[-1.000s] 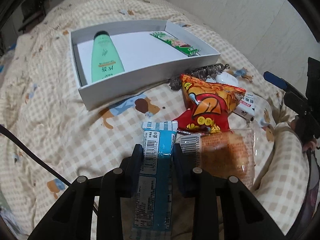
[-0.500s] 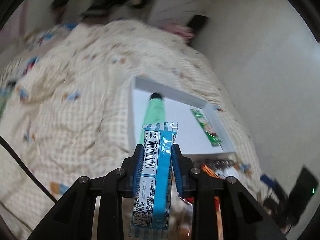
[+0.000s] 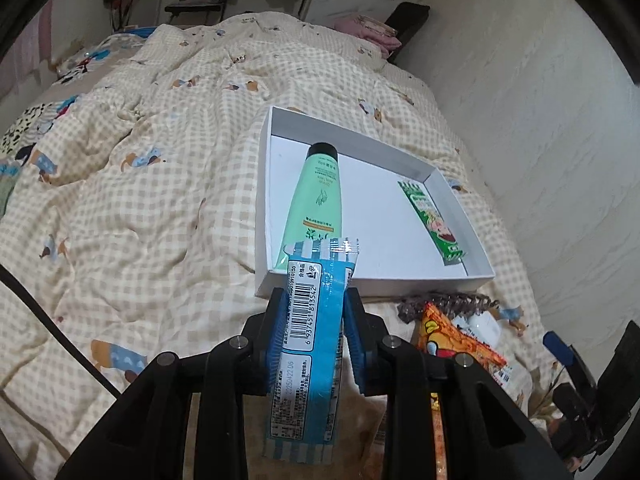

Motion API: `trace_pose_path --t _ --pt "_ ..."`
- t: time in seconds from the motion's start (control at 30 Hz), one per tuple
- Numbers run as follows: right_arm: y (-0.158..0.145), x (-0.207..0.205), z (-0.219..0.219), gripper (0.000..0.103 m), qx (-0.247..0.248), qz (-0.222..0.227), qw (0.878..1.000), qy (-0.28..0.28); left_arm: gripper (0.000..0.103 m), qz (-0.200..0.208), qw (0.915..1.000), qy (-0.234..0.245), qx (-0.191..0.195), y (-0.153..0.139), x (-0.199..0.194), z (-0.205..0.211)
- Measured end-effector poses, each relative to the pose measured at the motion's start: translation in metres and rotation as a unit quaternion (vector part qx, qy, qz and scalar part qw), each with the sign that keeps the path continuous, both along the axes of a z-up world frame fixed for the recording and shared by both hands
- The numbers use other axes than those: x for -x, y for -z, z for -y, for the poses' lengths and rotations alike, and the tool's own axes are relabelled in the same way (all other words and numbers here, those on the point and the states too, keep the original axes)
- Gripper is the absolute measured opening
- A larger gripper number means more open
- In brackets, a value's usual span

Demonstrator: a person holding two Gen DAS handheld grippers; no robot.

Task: Organize objects
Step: 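Hold the blue wafer packet raised beside the white box with the left gripper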

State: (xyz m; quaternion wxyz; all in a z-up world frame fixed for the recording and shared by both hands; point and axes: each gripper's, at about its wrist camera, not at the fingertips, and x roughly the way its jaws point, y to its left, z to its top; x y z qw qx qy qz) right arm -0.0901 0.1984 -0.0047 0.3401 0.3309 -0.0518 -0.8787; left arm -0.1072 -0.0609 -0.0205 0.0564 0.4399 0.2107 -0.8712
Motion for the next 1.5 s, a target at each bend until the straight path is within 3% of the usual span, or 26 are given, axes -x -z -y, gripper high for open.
trace_pose_path --t 0.13,0.53,0.57,0.63,0.67,0.8,1.03,1.17,1.33,1.5 --pt "0.000 0.000 0.000 0.103 0.001 0.001 1.000 0.000 0.041 0.013 0.9998 0.008 0.010 0.001 0.002 -0.005" --pt "0.000 0.000 0.000 0.103 0.000 0.000 1.000 0.000 0.048 0.061 0.9973 0.029 0.029 0.017 0.011 -0.017" --pt "0.000 0.000 0.000 0.103 0.000 0.000 1.000 0.000 0.048 0.059 0.9973 0.032 0.029 0.018 0.011 -0.017" --pt "-0.001 0.001 0.000 0.103 0.000 0.000 1.000 0.001 0.032 0.061 0.9970 0.035 0.034 0.018 0.010 -0.018" --pt "-0.001 0.001 0.000 0.103 0.000 0.000 1.000 0.001 0.032 0.057 0.9971 0.037 0.033 0.017 0.008 -0.018" --pt "-0.001 0.001 0.000 0.103 0.001 0.000 1.000 0.001 0.032 0.021 0.9984 0.047 0.022 0.000 -0.008 -0.019" --pt "-0.002 0.000 -0.001 0.103 0.001 -0.003 1.000 0.002 0.032 -0.071 0.9944 0.065 0.043 -0.035 -0.047 -0.026" --pt "-0.002 0.000 -0.001 0.103 0.002 -0.004 1.000 0.002 0.032 -0.121 0.9891 0.070 0.047 -0.033 -0.068 -0.029" --pt "-0.004 -0.004 -0.001 0.103 0.001 -0.014 1.000 0.005 0.032 -0.139 0.9885 0.046 0.037 -0.019 -0.080 -0.028" --pt "-0.008 -0.016 -0.006 0.103 0.016 -0.043 0.999 0.011 0.032 -0.158 0.9843 0.046 0.064 -0.020 -0.089 -0.038"
